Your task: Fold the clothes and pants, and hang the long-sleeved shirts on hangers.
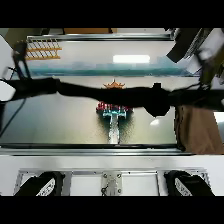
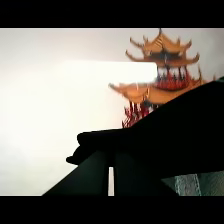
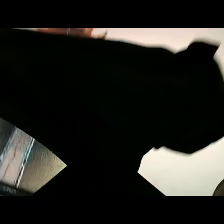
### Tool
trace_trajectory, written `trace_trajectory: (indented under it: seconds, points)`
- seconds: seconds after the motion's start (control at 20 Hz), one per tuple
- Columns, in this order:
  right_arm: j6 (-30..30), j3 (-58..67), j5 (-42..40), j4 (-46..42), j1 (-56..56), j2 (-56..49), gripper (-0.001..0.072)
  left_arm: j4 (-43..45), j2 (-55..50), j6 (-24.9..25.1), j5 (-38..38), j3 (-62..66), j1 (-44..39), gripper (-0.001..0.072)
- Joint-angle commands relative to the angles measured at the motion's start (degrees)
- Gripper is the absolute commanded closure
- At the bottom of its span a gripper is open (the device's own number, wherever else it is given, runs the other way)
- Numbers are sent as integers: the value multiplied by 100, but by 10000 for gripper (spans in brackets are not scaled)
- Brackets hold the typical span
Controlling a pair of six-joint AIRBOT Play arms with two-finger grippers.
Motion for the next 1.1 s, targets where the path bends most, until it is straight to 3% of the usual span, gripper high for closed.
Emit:
trace_trajectory:
  seconds: [0.0, 0.05, 0.1, 0.15, 0.4, 0.55, 0.75, 1.05]
  points:
    - [107, -1908, 142, 343, 278, 4, 678, 136, -59, 7, 184, -1342, -341, 700]
    - [105, -2291, 17, 588, 293, -68, 543, 136, -59, 9, 345, -1679, -439, 700]
    - [105, -2555, -70, 776, 293, -140, 246, 138, -57, 7, 494, -1930, -535, 700]
    - [107, -2634, -66, 820, 293, -195, 128, 140, -57, 9, 544, -2079, -588, 700]
    - [125, -2629, 63, 472, 282, -192, 130, 144, -55, 9, 446, -2175, -579, 700]
    - [649, -2702, 74, -68, 282, -210, 130, 144, -55, 9, 420, -2175, -579, 700]
    - [669, -2817, 466, 227, 289, -243, 131, 146, -57, 9, 426, -2175, -579, 700]
    - [664, -3036, 221, 708, 295, -601, 131, 144, -57, 9, 511, -2175, -579, 700]
